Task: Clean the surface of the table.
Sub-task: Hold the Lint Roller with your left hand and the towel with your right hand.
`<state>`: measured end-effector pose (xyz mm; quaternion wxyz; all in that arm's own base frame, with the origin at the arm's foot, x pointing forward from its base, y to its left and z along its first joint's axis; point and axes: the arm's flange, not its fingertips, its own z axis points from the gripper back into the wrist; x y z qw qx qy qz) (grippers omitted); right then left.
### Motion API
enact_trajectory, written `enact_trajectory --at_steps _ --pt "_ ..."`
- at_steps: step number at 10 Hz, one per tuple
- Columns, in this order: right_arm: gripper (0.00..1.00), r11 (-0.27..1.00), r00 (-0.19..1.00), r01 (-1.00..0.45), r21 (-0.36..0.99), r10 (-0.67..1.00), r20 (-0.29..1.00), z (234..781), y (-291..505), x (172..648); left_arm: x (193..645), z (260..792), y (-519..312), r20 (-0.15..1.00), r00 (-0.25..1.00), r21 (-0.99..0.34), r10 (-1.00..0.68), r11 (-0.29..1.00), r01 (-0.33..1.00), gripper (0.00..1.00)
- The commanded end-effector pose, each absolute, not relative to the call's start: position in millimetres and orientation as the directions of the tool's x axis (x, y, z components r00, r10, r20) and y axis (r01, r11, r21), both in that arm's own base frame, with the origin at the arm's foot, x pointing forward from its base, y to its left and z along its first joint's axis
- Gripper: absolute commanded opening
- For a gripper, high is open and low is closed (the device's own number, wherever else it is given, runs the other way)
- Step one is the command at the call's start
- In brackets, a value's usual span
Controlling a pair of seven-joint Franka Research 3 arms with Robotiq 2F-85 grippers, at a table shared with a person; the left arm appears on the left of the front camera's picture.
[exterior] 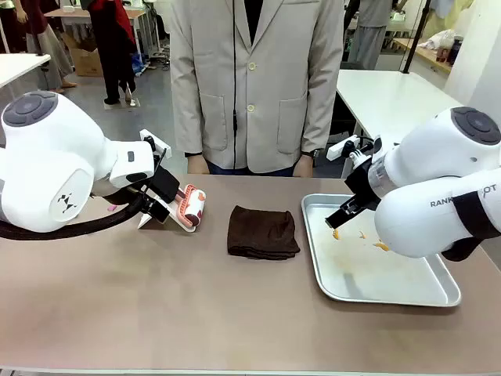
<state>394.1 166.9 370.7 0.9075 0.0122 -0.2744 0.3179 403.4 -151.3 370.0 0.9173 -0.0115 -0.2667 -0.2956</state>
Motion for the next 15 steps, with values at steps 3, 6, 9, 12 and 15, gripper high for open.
enact_trajectory --at_steps 3,6,9,12,15 --pt "1.0 0.798 0.647 -0.584 -0.152 0.57 0.506 370.7 166.9 394.1 403.4 370.1 -151.3 0.496 0.683 0.137 -0.536 0.825 0.548 1.0" --pt "1.0 0.798 0.647 -0.584 -0.152 0.57 0.506 370.7 166.9 394.1 403.4 370.1 -151.3 0.496 0.683 0.137 -0.536 0.825 0.548 1.0" --pt "1.0 0.798 0.647 -0.584 -0.152 0.57 0.506 370.7 166.9 394.1 403.4 370.1 -151.3 0.496 0.683 0.137 -0.536 0.825 0.548 1.0" --pt "1.0 0.798 0.647 -0.584 -0.152 0.57 0.506 370.7 166.9 394.1 403.4 370.1 -151.3 0.496 0.683 0.137 -0.536 0.825 0.548 1.0" --pt "1.0 0.797 0.647 -0.584 -0.153 0.571 0.506 370.7 167.0 394.1 403.5 370.0 -151.2 0.496 0.683 0.136 -0.536 0.825 0.548 1.0"
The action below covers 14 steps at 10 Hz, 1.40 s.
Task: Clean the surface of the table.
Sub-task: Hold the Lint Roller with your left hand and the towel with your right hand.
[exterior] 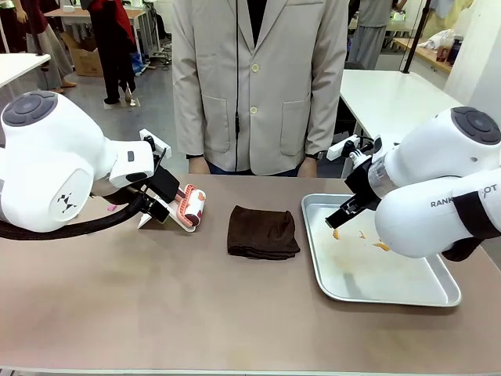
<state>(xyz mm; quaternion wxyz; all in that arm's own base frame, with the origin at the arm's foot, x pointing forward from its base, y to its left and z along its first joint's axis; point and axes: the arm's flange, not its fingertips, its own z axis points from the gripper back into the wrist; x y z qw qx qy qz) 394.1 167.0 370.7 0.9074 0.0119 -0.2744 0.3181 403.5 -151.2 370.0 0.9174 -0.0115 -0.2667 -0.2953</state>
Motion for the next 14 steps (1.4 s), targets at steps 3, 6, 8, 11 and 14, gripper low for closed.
enact_trajectory --at_steps 3,6,8,11,14 --pt "1.0 0.811 0.743 -0.578 0.091 0.477 0.469 413 159 371 368 415 -140 0.478 0.747 -0.082 -0.462 0.823 0.562 1.0" --pt "1.0 0.785 0.892 -0.427 0.449 0.284 0.352 469 128 344 321 471 -99 0.48 0.834 -0.298 -0.272 0.844 0.446 1.0" --pt "1.0 0.633 0.919 -0.389 0.669 0.221 0.326 493 87 327 293 501 -59 0.549 0.821 -0.507 -0.158 0.718 0.477 1.0" --pt "1.0 0.454 0.974 -0.179 0.873 -0.045 0.223 485 -8 319 285 487 34 0.543 0.836 -0.733 0.08 0.53 0.426 1.0" --pt "1.0 0.232 0.952 -0.101 0.967 -0.26 0.162 446 -96 309 271 438 110 0.461 0.834 -0.849 0.304 0.423 0.315 1.0"
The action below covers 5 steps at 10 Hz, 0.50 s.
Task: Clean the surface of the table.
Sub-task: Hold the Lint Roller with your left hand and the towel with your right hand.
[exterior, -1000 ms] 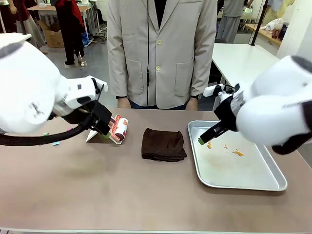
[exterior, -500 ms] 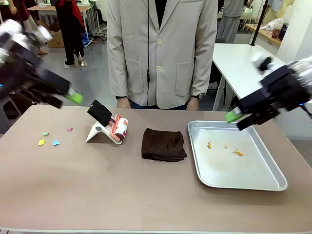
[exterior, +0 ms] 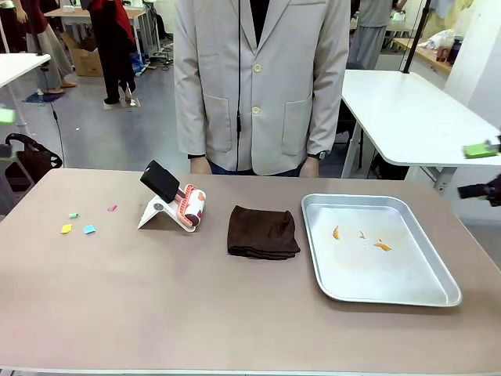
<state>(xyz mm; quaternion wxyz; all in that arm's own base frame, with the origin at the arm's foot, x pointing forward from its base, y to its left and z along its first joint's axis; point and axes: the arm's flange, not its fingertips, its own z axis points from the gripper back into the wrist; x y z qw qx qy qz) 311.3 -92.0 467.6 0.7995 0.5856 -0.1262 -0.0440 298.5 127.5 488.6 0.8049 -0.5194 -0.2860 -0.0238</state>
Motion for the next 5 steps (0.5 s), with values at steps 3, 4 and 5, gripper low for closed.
enact_trajectory --at_steps 3,4,5 --pt "1.0 0.128 0.917 -0.025 0.991 -0.391 0.074 404 -153 301 262 394 124 0.366 0.805 -0.922 0.467 0.297 0.247 1.0" --pt "1.0 0.099 0.907 -0.006 0.995 -0.419 0.047 392 -165 299 259 383 122 0.333 0.787 -0.938 0.519 0.263 0.224 1.0" --pt "1.0 0.086 0.895 0.017 0.996 -0.446 0.023 381 -174 296 251 371 128 0.3 0.772 -0.95 0.56 0.245 0.191 1.0"
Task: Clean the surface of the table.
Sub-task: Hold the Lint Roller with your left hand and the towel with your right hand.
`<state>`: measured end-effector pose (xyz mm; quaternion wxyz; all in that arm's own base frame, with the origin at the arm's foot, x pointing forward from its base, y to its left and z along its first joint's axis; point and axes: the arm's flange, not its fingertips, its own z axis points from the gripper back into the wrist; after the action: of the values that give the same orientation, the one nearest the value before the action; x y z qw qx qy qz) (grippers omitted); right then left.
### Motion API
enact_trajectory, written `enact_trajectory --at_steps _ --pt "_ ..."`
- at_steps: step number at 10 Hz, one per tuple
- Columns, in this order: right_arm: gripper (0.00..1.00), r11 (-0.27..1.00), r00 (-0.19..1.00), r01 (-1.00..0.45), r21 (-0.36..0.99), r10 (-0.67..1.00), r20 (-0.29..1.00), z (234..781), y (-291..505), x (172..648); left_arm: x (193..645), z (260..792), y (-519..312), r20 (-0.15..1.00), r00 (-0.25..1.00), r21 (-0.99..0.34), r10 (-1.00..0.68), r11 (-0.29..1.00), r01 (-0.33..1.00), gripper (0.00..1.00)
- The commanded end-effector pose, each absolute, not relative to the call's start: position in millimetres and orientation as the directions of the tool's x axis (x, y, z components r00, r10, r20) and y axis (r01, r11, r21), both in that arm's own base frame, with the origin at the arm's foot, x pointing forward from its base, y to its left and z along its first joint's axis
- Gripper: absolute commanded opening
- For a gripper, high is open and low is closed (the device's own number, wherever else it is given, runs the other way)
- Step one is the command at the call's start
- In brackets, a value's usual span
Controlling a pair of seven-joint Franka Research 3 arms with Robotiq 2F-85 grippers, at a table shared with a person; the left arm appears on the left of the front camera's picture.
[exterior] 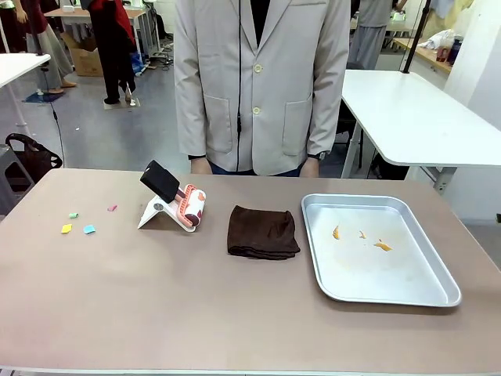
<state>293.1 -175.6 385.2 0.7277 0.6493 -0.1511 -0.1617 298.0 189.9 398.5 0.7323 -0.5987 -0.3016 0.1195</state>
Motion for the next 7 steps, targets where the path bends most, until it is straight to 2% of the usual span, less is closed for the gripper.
enact_trajectory --at_steps 1,2,3,7 --pt "1.0 0.079 0.884 0.038 0.996 -0.468 0.004 374 -180 295 243 363 127 0.29 0.751 -0.955 0.594 0.231 0.186 1.0" --pt "1.0 0.095 0.872 0.03 0.995 -0.49 0.021 368 -182 295 239 360 122 0.335 0.732 -0.937 0.593 0.294 0.19 1.0" --pt "1.0 0.09 0.892 0.062 0.994 -0.452 -0.014 374 -182 291 299 385 195 0.273 0.775 -0.959 0.57 0.229 0.169 1.0" --pt "1.0 0.09 0.892 0.062 0.994 -0.452 -0.014 374 -182 291 299 377 196 0.273 0.777 -0.957 0.568 0.243 0.158 1.0"
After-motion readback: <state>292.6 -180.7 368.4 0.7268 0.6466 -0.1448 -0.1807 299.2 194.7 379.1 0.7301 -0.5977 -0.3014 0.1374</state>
